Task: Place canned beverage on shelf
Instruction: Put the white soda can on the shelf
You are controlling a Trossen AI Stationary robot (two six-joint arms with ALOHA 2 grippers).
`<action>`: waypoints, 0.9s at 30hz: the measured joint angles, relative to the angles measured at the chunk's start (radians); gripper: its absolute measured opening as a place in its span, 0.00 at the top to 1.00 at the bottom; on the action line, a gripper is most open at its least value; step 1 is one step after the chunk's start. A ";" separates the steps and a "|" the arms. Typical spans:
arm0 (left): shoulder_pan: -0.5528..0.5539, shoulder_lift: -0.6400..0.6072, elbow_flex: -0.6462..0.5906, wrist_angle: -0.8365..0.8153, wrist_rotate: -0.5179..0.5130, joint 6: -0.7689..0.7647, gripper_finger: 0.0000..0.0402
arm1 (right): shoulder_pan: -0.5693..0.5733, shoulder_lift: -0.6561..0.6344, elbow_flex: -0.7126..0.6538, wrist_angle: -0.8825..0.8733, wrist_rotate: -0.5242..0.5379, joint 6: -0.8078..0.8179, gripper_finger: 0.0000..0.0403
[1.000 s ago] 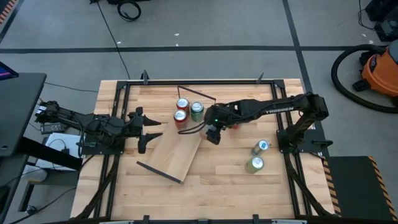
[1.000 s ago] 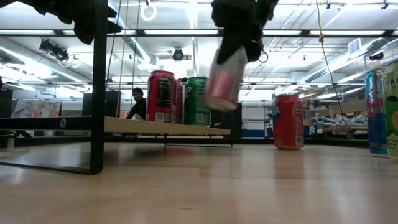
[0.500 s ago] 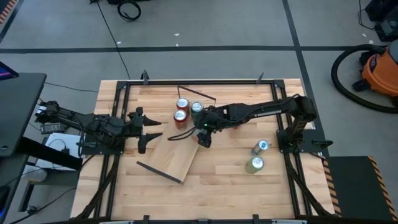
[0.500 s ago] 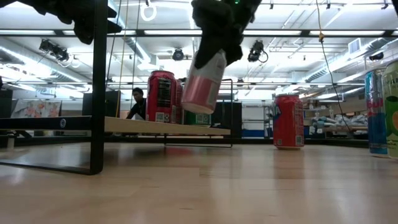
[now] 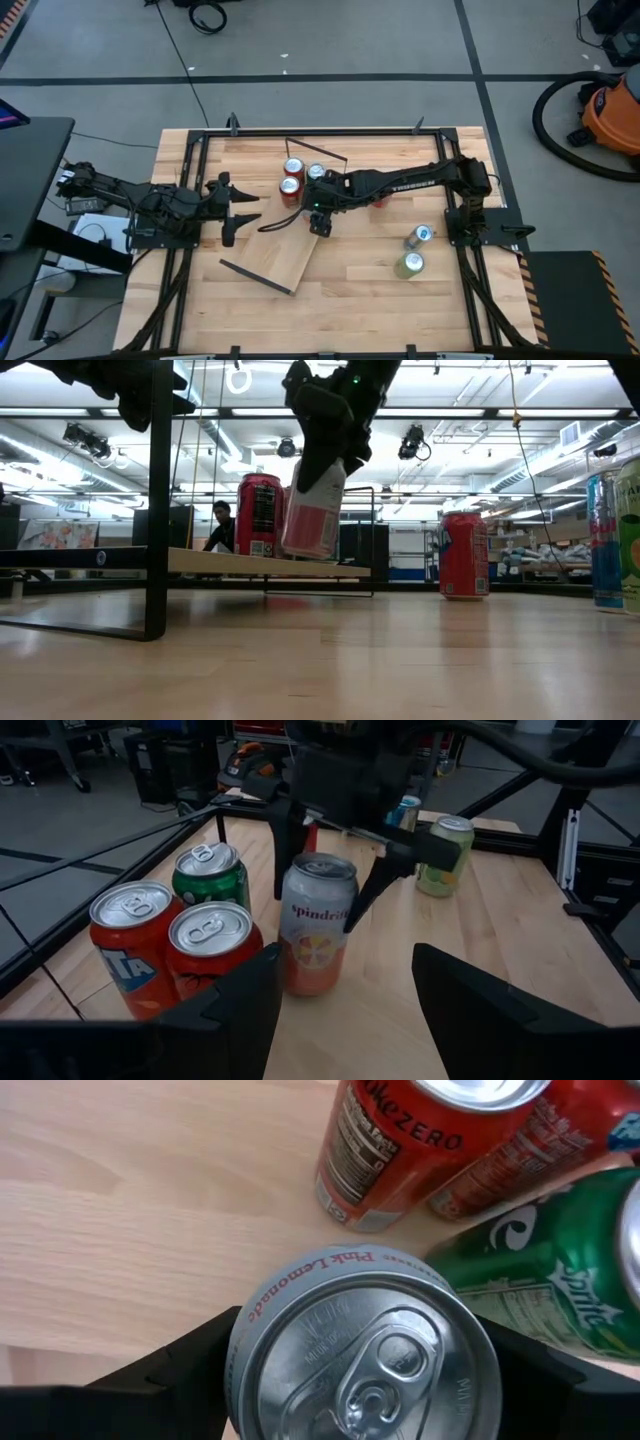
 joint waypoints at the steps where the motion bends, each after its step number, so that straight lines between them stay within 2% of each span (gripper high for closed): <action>1: 0.000 0.000 0.000 -0.002 0.000 0.000 0.42 | 0.000 -0.001 0.000 -0.001 0.005 0.000 0.19; 12: 0.000 0.000 0.000 -0.002 0.000 0.000 0.42 | -0.002 -0.001 0.000 -0.010 0.028 -0.012 0.19; 27: 0.000 0.000 0.000 -0.005 0.000 0.000 0.42 | -0.007 0.041 0.003 0.012 0.022 -0.009 0.13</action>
